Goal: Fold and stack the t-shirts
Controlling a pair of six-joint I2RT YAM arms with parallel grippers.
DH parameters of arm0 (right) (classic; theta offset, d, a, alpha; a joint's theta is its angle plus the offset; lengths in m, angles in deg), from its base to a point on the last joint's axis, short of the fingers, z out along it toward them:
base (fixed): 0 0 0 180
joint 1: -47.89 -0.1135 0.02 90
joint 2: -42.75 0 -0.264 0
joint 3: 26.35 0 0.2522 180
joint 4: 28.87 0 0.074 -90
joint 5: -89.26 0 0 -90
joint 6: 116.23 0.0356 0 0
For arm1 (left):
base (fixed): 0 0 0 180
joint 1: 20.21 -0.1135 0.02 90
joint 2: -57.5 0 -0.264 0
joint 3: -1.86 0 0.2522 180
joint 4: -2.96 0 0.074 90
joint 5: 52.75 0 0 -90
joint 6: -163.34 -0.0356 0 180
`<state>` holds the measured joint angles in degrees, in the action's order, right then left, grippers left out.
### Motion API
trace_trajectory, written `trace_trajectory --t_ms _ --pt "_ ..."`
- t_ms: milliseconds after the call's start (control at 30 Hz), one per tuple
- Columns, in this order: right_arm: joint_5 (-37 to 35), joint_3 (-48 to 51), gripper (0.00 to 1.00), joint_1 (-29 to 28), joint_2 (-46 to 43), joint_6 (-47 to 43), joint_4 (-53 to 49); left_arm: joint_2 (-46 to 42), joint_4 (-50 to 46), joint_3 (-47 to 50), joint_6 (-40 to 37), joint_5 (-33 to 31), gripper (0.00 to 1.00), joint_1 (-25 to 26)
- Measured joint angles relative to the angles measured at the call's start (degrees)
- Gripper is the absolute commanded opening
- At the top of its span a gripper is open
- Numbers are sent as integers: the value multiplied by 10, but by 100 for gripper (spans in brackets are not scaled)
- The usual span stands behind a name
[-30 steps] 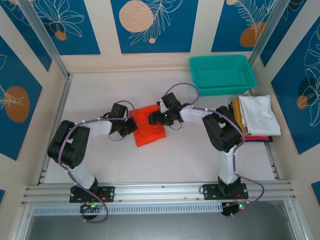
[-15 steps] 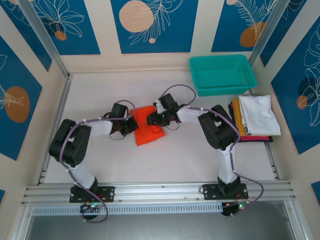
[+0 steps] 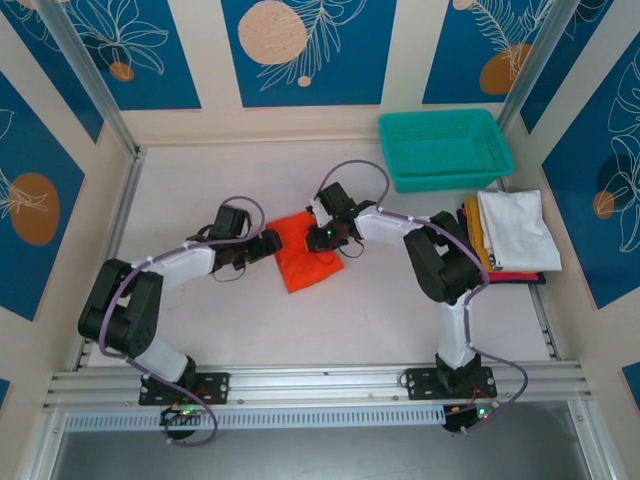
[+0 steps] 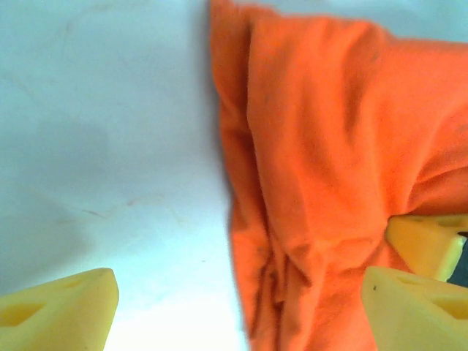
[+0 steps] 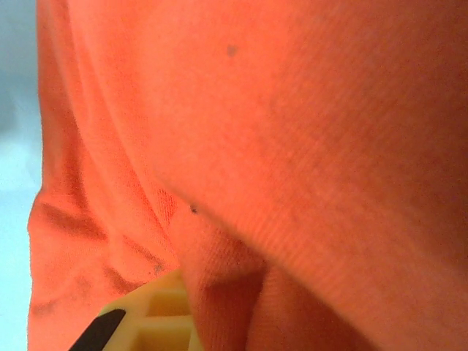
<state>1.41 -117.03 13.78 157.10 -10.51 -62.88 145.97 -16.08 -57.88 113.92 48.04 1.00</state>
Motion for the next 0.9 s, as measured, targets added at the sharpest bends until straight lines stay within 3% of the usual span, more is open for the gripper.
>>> trace_trajectory --t_ms 367,700,900 --pt "-131 46 0 95 -110 -176 -121 -13 29 0 -125 -18 100 44" --pt "-196 80 0 177 -202 -326 -196 -10 236 41 -255 11 100 138" --pt "-217 83 0 250 -269 -387 -227 0 334 48 -291 55 100 159"
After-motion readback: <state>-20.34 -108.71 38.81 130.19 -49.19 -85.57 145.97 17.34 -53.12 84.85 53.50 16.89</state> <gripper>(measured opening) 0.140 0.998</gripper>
